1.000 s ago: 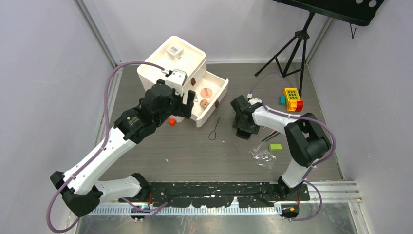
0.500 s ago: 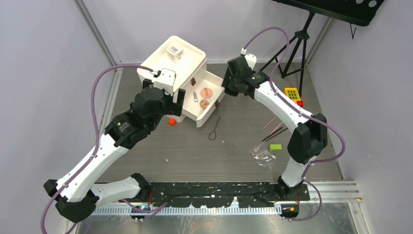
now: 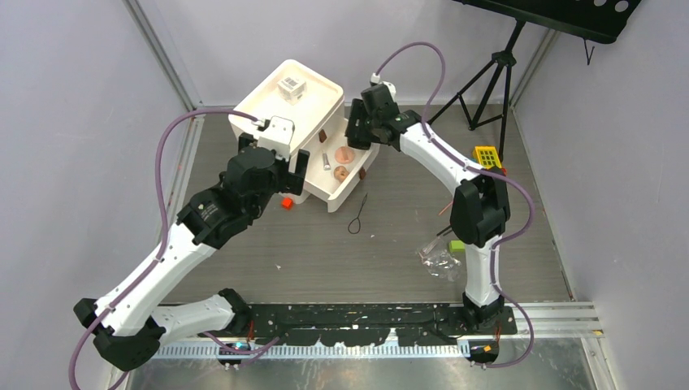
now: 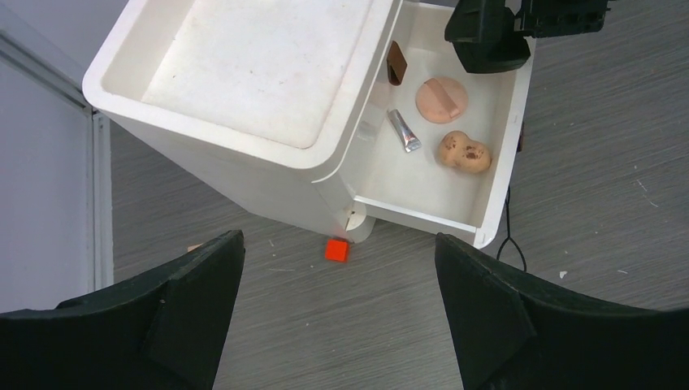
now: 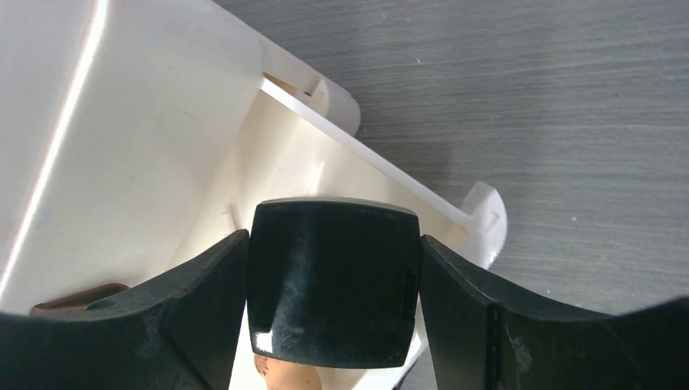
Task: Organize the makeup
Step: Place the makeup in the drawer.
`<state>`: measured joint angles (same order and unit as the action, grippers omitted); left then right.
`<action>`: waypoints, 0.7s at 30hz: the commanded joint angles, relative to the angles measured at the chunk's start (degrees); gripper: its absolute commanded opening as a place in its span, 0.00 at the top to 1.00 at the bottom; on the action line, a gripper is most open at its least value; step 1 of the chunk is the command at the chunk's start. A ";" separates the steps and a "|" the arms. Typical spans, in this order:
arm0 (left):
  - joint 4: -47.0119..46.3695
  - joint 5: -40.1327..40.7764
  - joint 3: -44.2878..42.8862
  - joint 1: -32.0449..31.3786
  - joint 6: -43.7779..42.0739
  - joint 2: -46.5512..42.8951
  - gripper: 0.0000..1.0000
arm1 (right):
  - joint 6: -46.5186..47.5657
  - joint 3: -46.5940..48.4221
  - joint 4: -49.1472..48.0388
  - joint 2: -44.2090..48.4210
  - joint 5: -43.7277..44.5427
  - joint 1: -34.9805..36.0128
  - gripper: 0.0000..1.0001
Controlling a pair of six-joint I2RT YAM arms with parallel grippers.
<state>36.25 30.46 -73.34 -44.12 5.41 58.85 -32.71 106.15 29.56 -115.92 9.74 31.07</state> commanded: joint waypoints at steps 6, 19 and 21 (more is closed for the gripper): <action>-2.28 1.36 0.28 0.42 -0.80 -1.37 0.11 | 11.96 5.27 -6.89 -1.54 -4.10 0.65 0.45; -2.40 1.27 0.48 0.44 -1.10 -1.10 0.10 | 39.14 3.30 -10.55 -2.93 -13.50 0.60 0.38; -2.41 1.34 0.48 0.44 -1.18 -1.14 0.10 | 41.86 3.36 -10.96 -3.07 -14.75 0.55 0.38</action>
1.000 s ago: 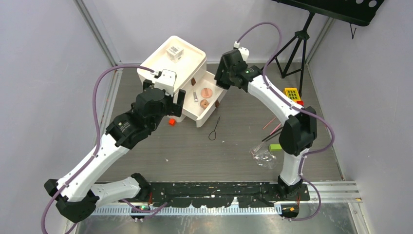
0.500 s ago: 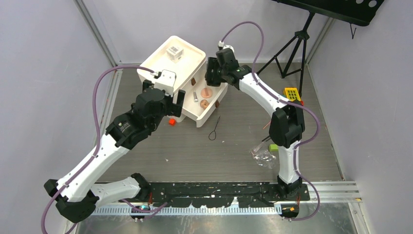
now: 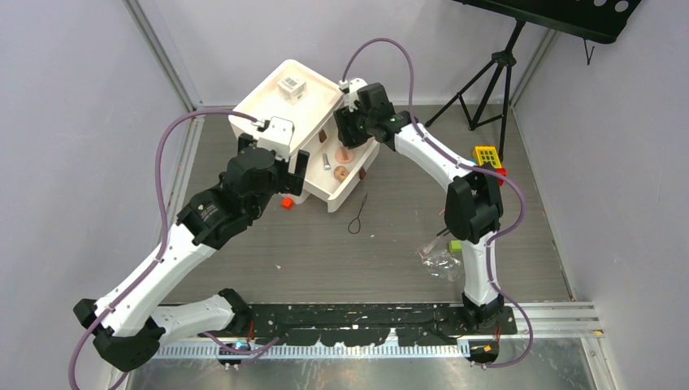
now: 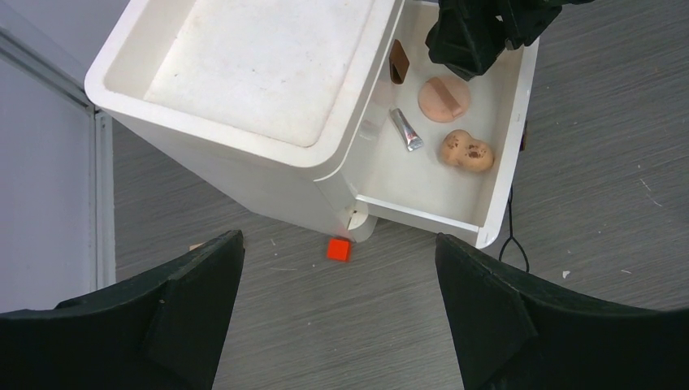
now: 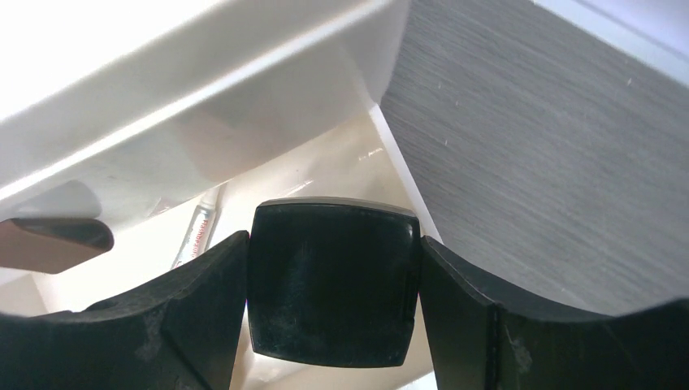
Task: Organize the makeup
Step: Place the makeup in the drawer.
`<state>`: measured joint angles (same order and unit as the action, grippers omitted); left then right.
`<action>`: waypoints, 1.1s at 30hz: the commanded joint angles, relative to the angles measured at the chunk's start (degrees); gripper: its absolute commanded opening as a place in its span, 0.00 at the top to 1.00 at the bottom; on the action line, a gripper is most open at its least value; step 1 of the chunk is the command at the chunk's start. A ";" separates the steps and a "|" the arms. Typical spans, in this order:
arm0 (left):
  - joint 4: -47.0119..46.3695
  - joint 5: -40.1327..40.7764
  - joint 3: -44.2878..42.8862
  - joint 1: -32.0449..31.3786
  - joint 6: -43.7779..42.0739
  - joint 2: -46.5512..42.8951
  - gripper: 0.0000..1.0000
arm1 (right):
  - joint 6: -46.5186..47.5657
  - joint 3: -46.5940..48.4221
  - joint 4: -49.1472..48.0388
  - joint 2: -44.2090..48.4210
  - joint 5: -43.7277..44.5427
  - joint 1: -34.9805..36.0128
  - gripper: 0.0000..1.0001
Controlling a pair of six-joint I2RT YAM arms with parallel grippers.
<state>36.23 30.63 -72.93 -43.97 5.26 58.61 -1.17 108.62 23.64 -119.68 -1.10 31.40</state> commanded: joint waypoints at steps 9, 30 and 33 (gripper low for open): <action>-2.52 1.89 0.28 0.28 -1.46 -1.22 0.10 | 18.45 1.66 -3.87 -1.58 -7.77 -0.02 0.34; -2.67 1.91 0.42 0.37 -1.65 -0.69 0.10 | 13.39 -1.04 -7.32 5.74 -4.45 -0.04 0.09; -2.64 1.68 0.35 0.45 -1.50 -0.51 0.10 | 5.88 -3.26 -8.92 9.46 1.80 -0.07 0.13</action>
<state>35.88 31.51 -72.58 -43.86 4.01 58.59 13.56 106.41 21.23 -119.66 -6.42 31.48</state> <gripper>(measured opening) 0.904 0.894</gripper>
